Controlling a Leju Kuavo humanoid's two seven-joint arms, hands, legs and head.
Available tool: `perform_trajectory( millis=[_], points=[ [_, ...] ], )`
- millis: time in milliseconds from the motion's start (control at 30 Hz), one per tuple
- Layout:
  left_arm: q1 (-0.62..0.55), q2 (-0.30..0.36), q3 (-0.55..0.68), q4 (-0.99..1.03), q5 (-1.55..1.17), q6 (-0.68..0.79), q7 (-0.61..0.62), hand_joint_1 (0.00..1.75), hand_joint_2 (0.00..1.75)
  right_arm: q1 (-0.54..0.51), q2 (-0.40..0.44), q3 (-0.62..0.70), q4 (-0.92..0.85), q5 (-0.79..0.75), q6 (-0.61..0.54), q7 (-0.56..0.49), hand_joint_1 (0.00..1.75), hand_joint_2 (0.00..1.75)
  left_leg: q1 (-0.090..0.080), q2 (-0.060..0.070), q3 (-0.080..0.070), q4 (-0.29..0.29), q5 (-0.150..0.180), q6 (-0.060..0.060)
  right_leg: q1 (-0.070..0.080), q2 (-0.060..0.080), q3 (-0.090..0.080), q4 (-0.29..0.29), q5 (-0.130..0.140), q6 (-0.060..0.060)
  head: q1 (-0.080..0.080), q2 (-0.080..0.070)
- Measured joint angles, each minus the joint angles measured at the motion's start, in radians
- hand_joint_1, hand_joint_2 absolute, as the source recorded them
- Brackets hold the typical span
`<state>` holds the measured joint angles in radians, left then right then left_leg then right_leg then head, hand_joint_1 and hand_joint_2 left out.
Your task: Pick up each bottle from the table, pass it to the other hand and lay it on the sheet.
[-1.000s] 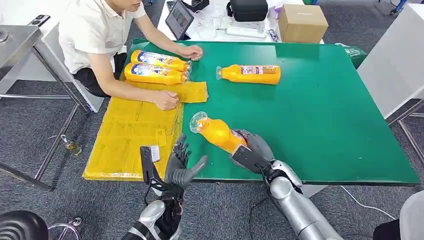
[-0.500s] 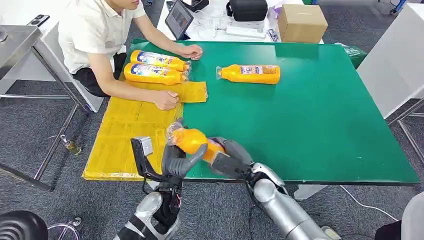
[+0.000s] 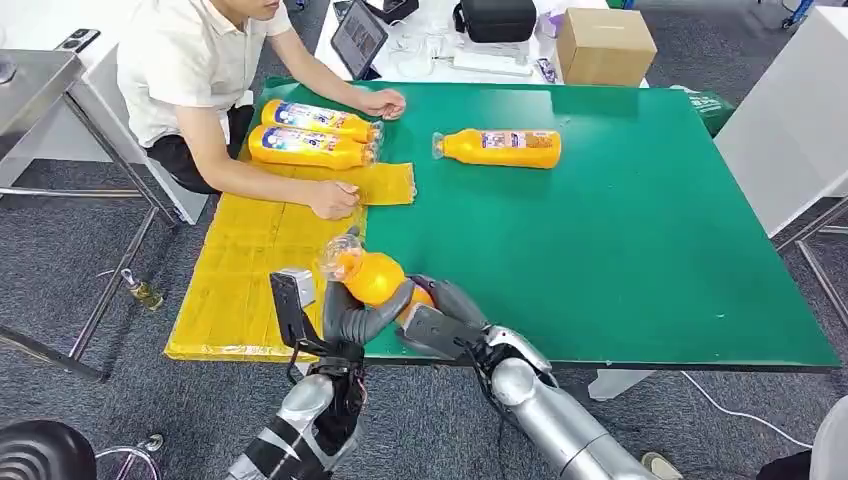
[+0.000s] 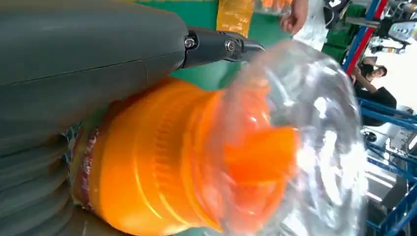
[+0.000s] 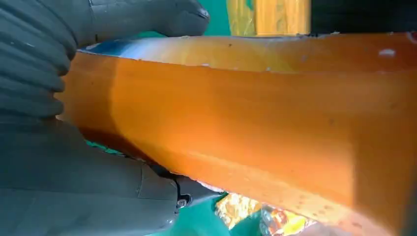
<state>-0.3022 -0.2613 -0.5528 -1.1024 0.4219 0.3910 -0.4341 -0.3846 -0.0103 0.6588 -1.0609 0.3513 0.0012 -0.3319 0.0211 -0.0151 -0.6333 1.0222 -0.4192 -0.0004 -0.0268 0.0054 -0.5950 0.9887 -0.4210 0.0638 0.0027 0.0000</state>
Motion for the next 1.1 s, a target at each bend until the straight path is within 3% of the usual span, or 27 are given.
perform_trajectory(
  millis=[400,433,467,500,600,633,667,700,733,767,800,1100],
  points=[
    [-0.008,-0.015,0.001,0.019,0.051,-0.036,0.017,0.0,1.75,0.006,-0.003,0.006,-0.01,-0.052,0.017,-0.002,1.75,1.75,0.0,0.0,0.0,0.0,0.0,0.0,0.0,0.0,0.0,0.0,0.0,0.0,0.0,0.0],
    [-0.008,-0.015,0.001,0.019,0.058,-0.039,0.018,0.09,1.75,0.006,-0.003,0.006,-0.01,-0.053,0.017,-0.002,1.75,1.75,0.0,0.0,0.0,0.0,0.0,0.0,0.0,0.0,0.0,0.0,0.0,0.0,0.0,0.0],
    [-0.008,-0.015,0.001,0.02,0.062,-0.04,0.018,1.64,1.75,0.006,-0.003,0.006,-0.01,-0.053,0.017,-0.002,1.75,1.75,0.0,0.0,0.0,0.0,0.0,0.0,0.0,0.0,0.0,0.0,0.0,0.0,0.0,0.0],
    [-0.008,-0.015,0.001,0.021,0.068,-0.042,0.018,1.75,1.75,0.006,-0.003,0.006,-0.01,-0.053,0.017,-0.002,1.75,1.75,0.0,0.0,0.0,0.0,0.0,0.0,0.0,0.0,0.0,0.0,0.0,0.0,0.0,0.0],
    [-0.009,-0.015,0.002,0.021,0.08,-0.033,0.013,1.75,1.75,0.006,0.0,0.007,-0.01,-0.059,0.018,-0.002,1.75,1.75,0.0,0.0,0.0,0.0,0.0,0.0,0.0,0.0,0.0,0.0,0.0,0.0,0.0,0.0],
    [-0.011,-0.015,0.003,0.021,0.08,-0.025,0.007,1.75,1.75,0.006,0.002,0.008,-0.01,-0.063,0.019,-0.002,1.59,1.75,0.0,0.0,0.0,0.0,0.0,0.0,0.0,0.0,0.0,0.0,0.0,0.0,0.0,0.0],
    [-0.016,-0.016,0.005,0.024,0.081,-0.017,0.002,1.75,1.75,0.004,0.004,0.008,-0.01,-0.066,0.02,-0.002,1.59,1.75,0.0,0.0,0.0,0.0,0.0,0.0,0.0,0.0,0.0,0.0,0.0,0.0,0.0,0.0],
    [-0.019,-0.016,0.008,0.027,0.085,-0.014,-0.002,1.75,1.75,0.002,0.005,0.008,-0.01,-0.068,0.02,-0.002,1.15,1.75,0.0,0.0,0.0,0.0,0.0,0.0,0.0,0.0,0.0,0.0,0.0,0.0,0.0,0.0],
    [-0.021,-0.018,0.012,0.029,0.092,-0.014,-0.002,1.75,1.75,0.001,0.005,0.009,-0.01,-0.069,0.02,-0.002,0.38,1.75,0.0,0.0,0.0,0.0,0.0,0.0,0.0,0.0,0.0,0.0,0.0,0.0,0.0,0.0],
    [-0.024,-0.02,0.016,0.032,0.1,-0.014,-0.002,1.75,1.75,-0.001,0.005,0.009,-0.01,-0.071,0.019,-0.002,0.09,1.75,0.0,0.0,0.0,0.0,0.0,0.0,0.0,0.0,0.0,0.0,0.0,0.0,0.0,0.0],
    [-0.026,-0.021,0.018,0.034,0.104,-0.015,-0.002,1.75,1.75,-0.001,0.006,0.009,-0.01,-0.072,0.02,-0.002,0.0,1.75,0.0,0.0,0.0,0.0,0.0,0.0,0.0,0.0,0.0,0.0,0.0,0.0,0.0,0.0],
    [-0.034,-0.021,0.06,0.022,0.178,-0.048,-0.004,1.75,1.75,0.017,0.022,0.015,-0.036,-0.104,-0.004,-0.039,0.0,1.75,0.0,0.0,0.0,0.0,0.0,0.0,0.0,0.0,0.0,0.0,0.0,0.0,0.0,0.0]
  ],
)
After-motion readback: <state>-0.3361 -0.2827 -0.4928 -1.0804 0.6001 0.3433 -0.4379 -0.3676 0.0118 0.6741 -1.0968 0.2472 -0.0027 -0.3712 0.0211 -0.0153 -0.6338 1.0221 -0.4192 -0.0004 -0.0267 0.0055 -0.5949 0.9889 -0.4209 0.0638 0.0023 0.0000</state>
